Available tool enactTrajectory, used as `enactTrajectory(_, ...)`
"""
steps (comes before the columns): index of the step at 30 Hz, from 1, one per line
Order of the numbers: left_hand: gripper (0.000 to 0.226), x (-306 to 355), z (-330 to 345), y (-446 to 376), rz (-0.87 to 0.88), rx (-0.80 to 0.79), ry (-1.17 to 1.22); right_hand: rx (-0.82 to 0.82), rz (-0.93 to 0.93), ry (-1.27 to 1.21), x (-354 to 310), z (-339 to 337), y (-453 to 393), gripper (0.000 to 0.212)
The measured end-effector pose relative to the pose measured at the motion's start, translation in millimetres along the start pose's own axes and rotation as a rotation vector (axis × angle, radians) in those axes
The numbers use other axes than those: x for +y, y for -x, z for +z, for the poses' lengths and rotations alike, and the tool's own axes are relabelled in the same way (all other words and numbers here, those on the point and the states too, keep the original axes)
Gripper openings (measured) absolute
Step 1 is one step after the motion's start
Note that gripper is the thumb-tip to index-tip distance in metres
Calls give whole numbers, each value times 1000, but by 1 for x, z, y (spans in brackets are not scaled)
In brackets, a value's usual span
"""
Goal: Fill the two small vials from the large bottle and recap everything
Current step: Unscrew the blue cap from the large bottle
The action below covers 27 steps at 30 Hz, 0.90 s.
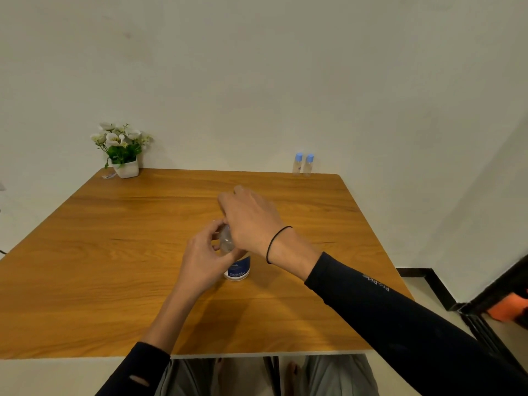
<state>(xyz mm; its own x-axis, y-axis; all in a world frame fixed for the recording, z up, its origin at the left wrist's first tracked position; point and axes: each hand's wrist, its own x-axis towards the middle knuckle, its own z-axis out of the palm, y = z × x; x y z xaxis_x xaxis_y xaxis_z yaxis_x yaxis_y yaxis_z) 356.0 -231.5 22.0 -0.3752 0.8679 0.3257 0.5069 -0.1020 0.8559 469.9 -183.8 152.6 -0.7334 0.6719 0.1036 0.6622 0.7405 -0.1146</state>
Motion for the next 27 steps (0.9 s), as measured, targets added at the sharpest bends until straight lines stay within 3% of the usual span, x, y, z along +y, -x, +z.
enactTrajectory(3,61,0,0,0,0,0,4,-42,-48,-50,3,-1,-2,33)
enactTrajectory(7,46,-3,0,0,-24,11,-1,30,46,-79,0,2,-1,46)
enactTrajectory(13,56,-3,0,-1,-1,8,1,-41,25,-26,0,-3,0,20)
enactTrajectory(18,51,-4,0,1,-17,15,10,2,55,-80,0,5,-1,46)
enactTrajectory(23,65,-4,0,0,12,17,-12,23,16,-13,1,0,-1,15)
enactTrajectory(27,64,-6,0,0,-2,18,-9,-21,-34,-102,3,-1,-5,35)
